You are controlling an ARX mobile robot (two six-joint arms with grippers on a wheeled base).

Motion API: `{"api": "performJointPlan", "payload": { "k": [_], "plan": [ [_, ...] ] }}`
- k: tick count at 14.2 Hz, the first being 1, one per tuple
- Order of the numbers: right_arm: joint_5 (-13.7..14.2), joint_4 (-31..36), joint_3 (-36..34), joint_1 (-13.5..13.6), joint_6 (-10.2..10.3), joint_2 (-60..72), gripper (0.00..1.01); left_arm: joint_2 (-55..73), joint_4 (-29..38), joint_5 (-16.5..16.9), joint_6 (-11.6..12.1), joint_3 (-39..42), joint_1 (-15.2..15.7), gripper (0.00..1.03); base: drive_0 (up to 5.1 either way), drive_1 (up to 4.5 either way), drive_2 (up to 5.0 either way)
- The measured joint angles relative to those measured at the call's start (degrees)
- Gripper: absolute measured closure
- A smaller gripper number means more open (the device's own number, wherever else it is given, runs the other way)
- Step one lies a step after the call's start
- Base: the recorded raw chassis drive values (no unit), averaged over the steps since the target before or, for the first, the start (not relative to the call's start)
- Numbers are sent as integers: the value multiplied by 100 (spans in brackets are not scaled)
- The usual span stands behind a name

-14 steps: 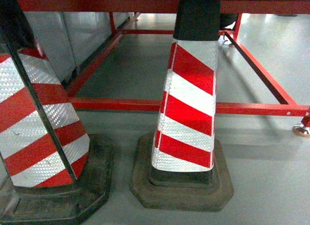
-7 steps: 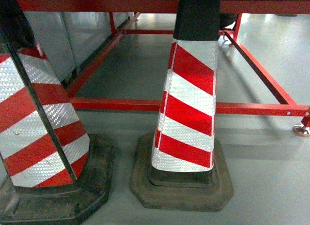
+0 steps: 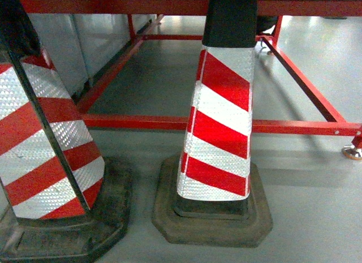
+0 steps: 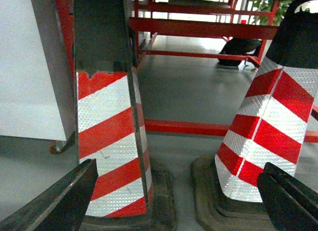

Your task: Sort blue parts and orange caps into right shelf containers

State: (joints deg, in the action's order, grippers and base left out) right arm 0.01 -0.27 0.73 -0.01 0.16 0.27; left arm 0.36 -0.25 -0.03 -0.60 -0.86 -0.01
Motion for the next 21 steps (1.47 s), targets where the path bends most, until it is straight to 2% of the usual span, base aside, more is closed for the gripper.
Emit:
{"api": "performJointPlan", "payload": {
  "k": [21],
  "plan": [
    [-2, 0, -2, 0, 0, 0, 3, 0, 0, 0, 0, 0, 0, 5, 0, 0, 0]
  ]
}}
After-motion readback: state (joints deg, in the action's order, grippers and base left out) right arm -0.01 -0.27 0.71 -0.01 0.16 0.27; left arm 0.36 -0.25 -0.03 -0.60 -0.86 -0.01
